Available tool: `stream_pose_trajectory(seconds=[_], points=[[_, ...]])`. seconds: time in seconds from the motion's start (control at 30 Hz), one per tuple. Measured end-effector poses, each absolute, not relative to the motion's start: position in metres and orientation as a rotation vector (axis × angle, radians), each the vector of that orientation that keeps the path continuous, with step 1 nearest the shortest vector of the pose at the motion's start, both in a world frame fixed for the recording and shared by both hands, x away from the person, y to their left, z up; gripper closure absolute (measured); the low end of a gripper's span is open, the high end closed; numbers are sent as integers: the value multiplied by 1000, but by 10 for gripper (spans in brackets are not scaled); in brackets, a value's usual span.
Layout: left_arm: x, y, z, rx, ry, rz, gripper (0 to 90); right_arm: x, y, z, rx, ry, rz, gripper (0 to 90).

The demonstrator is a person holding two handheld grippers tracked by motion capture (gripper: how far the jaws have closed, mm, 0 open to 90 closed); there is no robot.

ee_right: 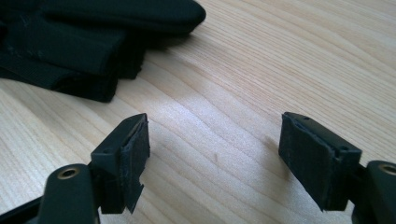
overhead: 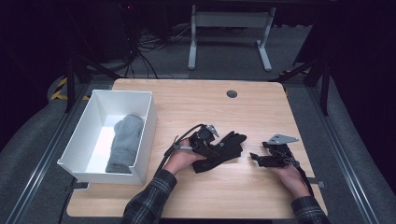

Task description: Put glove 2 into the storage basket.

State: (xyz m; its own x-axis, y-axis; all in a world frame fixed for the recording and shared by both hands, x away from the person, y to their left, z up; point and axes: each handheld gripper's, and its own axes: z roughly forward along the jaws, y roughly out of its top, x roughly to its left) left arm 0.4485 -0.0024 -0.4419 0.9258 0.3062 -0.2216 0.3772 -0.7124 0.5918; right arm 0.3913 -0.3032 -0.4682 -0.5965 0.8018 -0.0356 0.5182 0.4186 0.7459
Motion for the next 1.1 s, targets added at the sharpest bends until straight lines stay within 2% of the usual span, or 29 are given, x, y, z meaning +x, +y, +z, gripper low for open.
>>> stream_pose_trajectory(seconds=[0.53,1.1], points=[[432,32,-375,2318,686,-39,676,391,-303,-468,1128,2291,1002,254],[422,81,-305,2258,762,25,676,391,-303,-468,1127,2290,1002,253]])
